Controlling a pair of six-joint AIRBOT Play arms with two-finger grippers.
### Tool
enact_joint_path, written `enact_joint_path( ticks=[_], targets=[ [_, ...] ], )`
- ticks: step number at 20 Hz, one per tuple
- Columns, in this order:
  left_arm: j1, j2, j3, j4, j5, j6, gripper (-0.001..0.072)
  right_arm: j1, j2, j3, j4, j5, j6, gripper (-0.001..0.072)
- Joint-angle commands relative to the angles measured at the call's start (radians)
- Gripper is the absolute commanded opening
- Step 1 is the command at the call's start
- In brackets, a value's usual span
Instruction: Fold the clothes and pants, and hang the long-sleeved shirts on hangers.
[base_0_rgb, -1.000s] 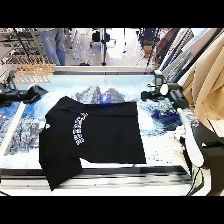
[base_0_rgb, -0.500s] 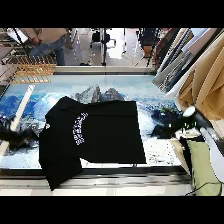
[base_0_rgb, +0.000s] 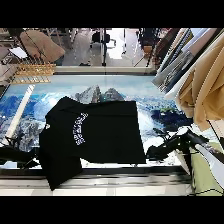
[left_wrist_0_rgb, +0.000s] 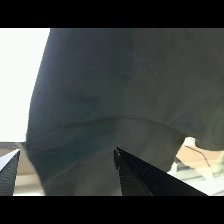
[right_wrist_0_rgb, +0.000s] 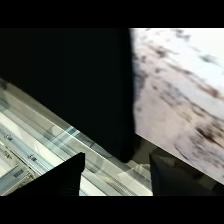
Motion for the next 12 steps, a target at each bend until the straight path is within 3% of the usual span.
enact_joint_path(
  ticks=[1,2,3,4,6,8,10,12],
  targets=[
    [-0.023,0.002,-0.031,-0.009,0.065,0.045,0.0444,0.065,-0.034,-0.022,0.027,-0.051,-0.058,0.0375],
    [-0.031,0.002,-0.039,-0.009,0.059,0.043,0.0235,0.085,-0.040,-0.022,0.031,-0.057,-0.058,0.0322],
    [-0.034,0.002,-0.042,-0.009,0.035,0.044,0.0004,0.102,-0.041,-0.021,0.031,-0.048,-0.060,0.0191],
    [-0.033,0.004,-0.041,-0.010,0.010,0.044,0.0007,0.108,-0.039,-0.021,0.031,-0.023,-0.063,0.0018],
    [-0.014,0.018,-0.019,-0.024,-0.076,0.044,0.0004,0.107,-0.003,-0.015,0.022,0.035,-0.062,0.0012],
    [0.022,0.051,0.050,-0.168,-0.208,0.098,0.0004,0.107,0.093,0.024,0.027,0.095,-0.058,0.0011],
    [0.079,0.113,0.162,-0.505,-0.377,0.190,0.0004,0.107,0.257,0.137,0.034,0.168,-0.016,0.0011],
    [0.154,0.203,0.290,-0.965,-0.475,0.200,0.0004,0.107,0.449,0.309,0.023,0.196,0.045,0.0011]
  ],
)
